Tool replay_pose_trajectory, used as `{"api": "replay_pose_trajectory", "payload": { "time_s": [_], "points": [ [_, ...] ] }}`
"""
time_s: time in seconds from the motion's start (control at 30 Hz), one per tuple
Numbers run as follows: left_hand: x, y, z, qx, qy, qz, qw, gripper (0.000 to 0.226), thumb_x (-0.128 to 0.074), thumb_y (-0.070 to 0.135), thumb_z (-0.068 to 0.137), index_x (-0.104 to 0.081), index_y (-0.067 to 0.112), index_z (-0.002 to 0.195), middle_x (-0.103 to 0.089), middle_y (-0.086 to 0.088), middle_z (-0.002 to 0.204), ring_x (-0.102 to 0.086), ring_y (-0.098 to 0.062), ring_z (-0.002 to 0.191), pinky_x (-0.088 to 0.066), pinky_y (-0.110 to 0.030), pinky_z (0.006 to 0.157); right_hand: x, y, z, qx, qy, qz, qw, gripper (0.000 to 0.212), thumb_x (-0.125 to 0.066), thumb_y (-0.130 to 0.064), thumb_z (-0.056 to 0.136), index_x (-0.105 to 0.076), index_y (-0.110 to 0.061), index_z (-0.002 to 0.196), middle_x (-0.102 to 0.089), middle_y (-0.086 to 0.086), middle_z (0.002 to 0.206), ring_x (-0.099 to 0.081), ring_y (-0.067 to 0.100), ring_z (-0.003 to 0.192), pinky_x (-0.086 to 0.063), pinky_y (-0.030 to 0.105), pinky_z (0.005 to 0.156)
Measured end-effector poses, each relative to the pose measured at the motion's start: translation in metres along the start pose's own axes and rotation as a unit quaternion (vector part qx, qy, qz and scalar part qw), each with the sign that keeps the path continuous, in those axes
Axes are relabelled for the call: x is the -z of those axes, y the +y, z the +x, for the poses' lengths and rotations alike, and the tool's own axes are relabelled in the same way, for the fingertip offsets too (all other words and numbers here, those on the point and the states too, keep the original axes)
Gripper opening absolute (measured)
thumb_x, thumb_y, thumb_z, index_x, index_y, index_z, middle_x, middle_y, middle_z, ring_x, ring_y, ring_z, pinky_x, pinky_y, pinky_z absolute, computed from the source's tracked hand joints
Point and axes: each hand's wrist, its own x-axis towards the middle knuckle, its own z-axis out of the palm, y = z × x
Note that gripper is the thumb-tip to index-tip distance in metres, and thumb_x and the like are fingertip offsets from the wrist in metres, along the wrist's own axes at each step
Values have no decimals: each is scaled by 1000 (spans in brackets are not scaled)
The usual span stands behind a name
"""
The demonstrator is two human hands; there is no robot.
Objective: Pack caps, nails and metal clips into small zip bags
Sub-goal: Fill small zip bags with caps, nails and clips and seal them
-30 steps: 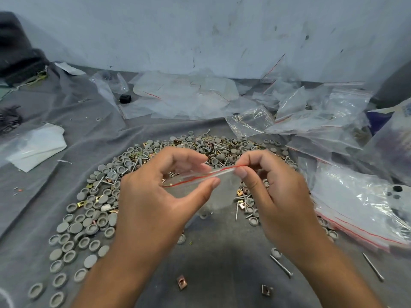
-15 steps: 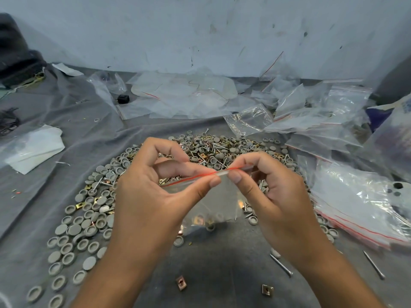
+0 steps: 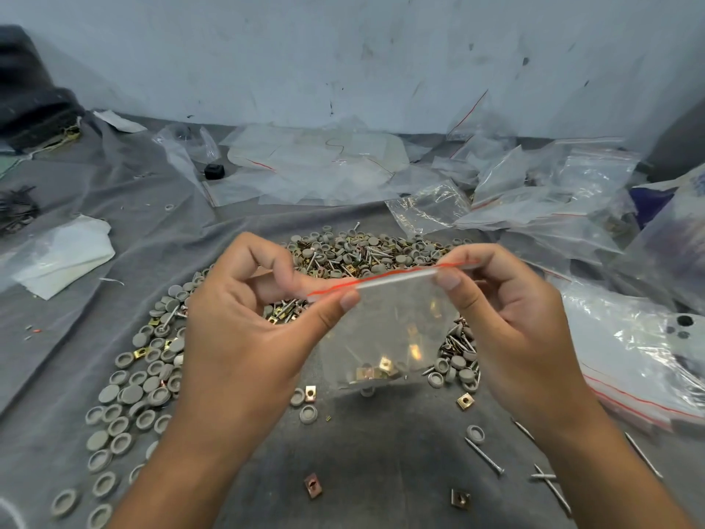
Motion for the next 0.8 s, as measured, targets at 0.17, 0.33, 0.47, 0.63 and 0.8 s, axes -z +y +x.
{"api": "replay_pose_trajectory", "payload": {
  "time_s": [0.17, 0.33, 0.47, 0.63, 0.8],
  "points": [
    [-3, 0, 2, 63, -20, -49, 997, 28, -81, 24, 76, -57, 31, 89, -78, -3, 84, -75, -13, 80, -52, -14, 66, 2, 2, 0, -20, 6, 14, 1000, 11, -64, -47, 92, -70, -40, 99, -70, -11, 89, -61, 5, 81, -50, 21, 72],
    [-5, 0, 2, 61, -13, -59, 996, 28, -78, 22, 78, -54, 25, 91, -78, -2, 83, -75, -11, 79, -50, -11, 64, 2, 0, 0, -33, 6, 15, 999, 13, -63, -47, 91, -69, -40, 99, -69, -11, 89, -62, 5, 83, -51, 22, 74],
    [-4, -2, 3, 56, 9, -79, 995, 32, -78, 20, 78, -52, 24, 97, -78, -2, 82, -73, -10, 74, -51, -13, 62, -6, -8, -3, -25, -23, 34, 999, 13, -68, -49, 89, -66, -40, 98, -71, -12, 94, -64, 4, 86, -51, 16, 73],
    [-5, -3, 0, 32, -6, -57, 998, 43, -85, 31, 70, -53, 32, 99, -78, -3, 87, -73, -15, 76, -55, -19, 65, -15, -20, -4, 51, -7, 41, 998, 19, -80, -35, 84, -64, -40, 94, -74, -5, 96, -72, 18, 91, -55, 23, 80],
    [-6, -6, 0, 20, -7, -55, 998, 42, -84, 29, 69, -48, 31, 90, -77, -7, 88, -73, -17, 78, -57, -23, 63, -17, -24, -2, 47, -24, 61, 997, 27, -81, -30, 84, -59, -39, 97, -74, -3, 94, -72, 16, 89, -54, 18, 77]
  ]
}}
